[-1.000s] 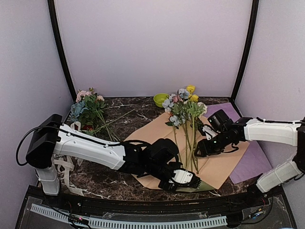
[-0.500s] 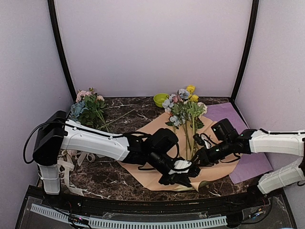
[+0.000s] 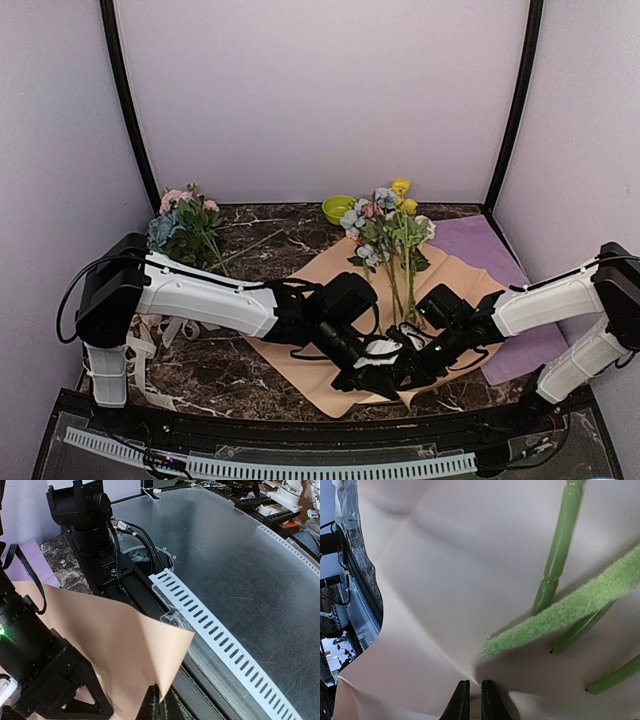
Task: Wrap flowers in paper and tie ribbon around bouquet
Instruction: Fold the bottom corner of the flattened wrapping paper at the center of the board.
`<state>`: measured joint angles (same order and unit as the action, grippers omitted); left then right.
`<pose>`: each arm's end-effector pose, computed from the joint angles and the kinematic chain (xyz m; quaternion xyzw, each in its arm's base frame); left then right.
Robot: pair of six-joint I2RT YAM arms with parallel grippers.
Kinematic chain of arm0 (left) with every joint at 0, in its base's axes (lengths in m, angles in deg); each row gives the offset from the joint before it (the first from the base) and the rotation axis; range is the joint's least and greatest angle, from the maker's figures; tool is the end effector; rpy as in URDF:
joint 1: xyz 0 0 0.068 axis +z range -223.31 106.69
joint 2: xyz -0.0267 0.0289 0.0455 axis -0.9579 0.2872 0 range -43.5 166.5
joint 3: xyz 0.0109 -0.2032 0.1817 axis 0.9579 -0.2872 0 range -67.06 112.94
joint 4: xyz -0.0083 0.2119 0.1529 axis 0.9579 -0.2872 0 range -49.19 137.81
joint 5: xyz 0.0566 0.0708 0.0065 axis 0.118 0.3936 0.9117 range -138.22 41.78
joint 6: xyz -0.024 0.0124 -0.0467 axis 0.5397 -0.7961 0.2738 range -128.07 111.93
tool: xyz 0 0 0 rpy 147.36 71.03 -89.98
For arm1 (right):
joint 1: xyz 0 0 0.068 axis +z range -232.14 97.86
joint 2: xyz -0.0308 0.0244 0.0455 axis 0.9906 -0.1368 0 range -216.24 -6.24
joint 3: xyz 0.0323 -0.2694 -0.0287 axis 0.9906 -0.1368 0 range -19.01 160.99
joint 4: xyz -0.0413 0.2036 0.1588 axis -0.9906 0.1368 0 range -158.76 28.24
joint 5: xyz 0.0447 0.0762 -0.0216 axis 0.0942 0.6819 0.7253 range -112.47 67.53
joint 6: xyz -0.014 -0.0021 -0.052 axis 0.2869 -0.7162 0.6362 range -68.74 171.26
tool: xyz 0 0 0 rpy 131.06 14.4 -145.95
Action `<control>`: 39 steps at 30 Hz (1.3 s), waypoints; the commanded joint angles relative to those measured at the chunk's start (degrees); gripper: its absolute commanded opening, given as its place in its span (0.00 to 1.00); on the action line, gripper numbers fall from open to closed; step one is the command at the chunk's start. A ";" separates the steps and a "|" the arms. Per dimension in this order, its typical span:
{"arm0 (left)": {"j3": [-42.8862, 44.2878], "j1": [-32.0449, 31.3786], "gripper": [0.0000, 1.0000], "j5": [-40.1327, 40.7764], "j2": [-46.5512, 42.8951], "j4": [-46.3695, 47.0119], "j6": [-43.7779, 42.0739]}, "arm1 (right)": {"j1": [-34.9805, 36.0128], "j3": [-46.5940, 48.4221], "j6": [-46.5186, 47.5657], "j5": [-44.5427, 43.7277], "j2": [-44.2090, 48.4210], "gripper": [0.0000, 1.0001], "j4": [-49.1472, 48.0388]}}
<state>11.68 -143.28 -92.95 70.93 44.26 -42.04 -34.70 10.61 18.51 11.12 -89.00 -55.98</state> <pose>0.1271 -0.4219 0.1968 0.7586 0.3863 -0.4495 0.2706 0.1371 0.1783 0.1207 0.1795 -0.9209 -0.3448 0.0292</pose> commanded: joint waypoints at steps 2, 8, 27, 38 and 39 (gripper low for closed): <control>1.11 0.35 0.00 -0.12 -0.70 -2.15 -1.52 | 0.43 0.04 -0.65 -4.20 0.82 0.13 6.28; 1.54 2.60 0.00 -2.37 -0.55 -0.24 0.32 | -1.43 9.82 0.63 -9.13 13.40 0.40 15.14; 7.22 9.40 0.00 -10.26 6.46 0.04 5.94 | -7.01 0.72 0.86 -8.77 39.96 0.65 13.92; 7.46 10.03 0.00 -11.96 6.75 -0.91 4.91 | -7.01 -5.42 -1.64 -6.52 36.03 0.72 7.60; 7.40 10.08 0.00 -11.88 6.70 -0.97 4.79 | -7.01 -5.81 -1.85 -5.82 35.69 0.71 7.31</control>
<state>17.63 -133.56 -102.72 77.57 44.68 -36.73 -41.71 6.48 18.24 2.55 -52.57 -43.15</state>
